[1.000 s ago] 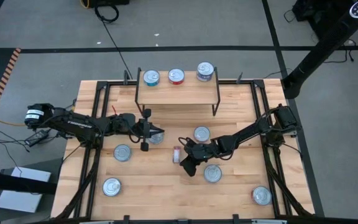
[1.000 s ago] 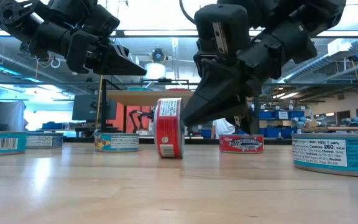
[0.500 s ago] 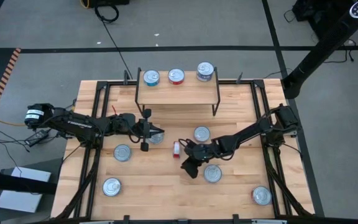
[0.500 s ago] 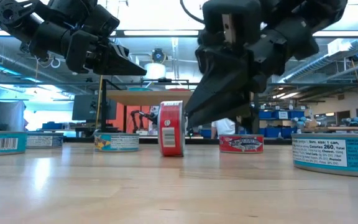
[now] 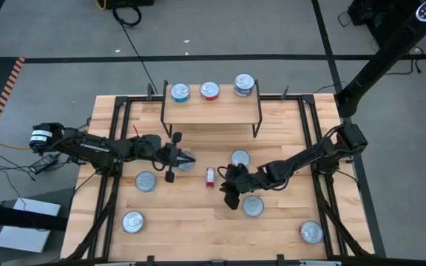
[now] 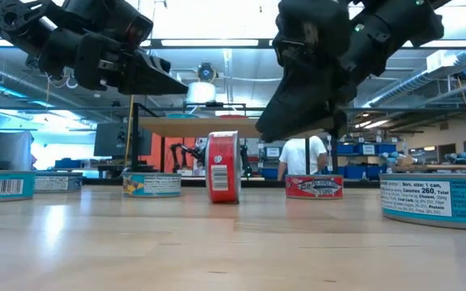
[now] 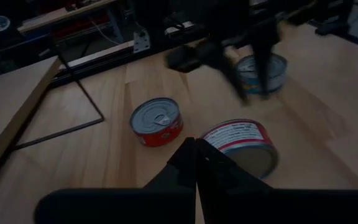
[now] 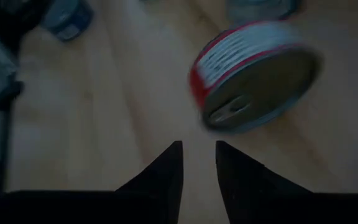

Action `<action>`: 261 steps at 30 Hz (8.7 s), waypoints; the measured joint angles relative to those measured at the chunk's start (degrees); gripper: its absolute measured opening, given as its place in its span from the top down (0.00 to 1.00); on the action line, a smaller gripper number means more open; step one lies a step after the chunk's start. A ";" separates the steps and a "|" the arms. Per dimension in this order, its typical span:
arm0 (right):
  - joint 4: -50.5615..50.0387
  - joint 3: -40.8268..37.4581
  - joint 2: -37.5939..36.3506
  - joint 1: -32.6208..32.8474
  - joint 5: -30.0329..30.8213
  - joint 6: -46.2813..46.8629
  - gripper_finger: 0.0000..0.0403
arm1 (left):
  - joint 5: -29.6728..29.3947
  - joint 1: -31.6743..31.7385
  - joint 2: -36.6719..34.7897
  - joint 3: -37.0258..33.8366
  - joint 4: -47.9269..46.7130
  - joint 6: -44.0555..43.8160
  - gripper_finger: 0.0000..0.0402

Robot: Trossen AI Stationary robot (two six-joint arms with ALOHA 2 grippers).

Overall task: Stack canned seafood by type on shelf
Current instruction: Stack the red tuna can on top of the other red tuna can on the shelf, then stack the yellow blue tuna can on top of the other yellow blue tuna can on the shelf

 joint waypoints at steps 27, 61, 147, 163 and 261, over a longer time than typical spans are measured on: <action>7.05 0.02 6.91 -3.83 5.65 -9.64 0.99 | 3.91 -0.82 0.00 0.07 -1.32 1.66 0.99; -12.92 10.60 1.90 -1.25 5.76 -17.58 0.76 | -0.67 -4.21 0.00 0.20 -2.00 2.49 0.90; -27.07 11.04 1.84 10.03 7.86 -11.03 0.53 | -9.81 -12.57 24.76 33.91 -37.65 3.86 0.64; -27.17 11.04 1.84 11.53 8.95 -9.61 0.54 | -41.31 -14.71 22.26 47.80 -55.70 10.09 0.64; -28.23 11.04 1.84 12.35 9.87 -11.05 0.54 | -27.01 23.74 28.11 50.75 -34.33 29.01 0.44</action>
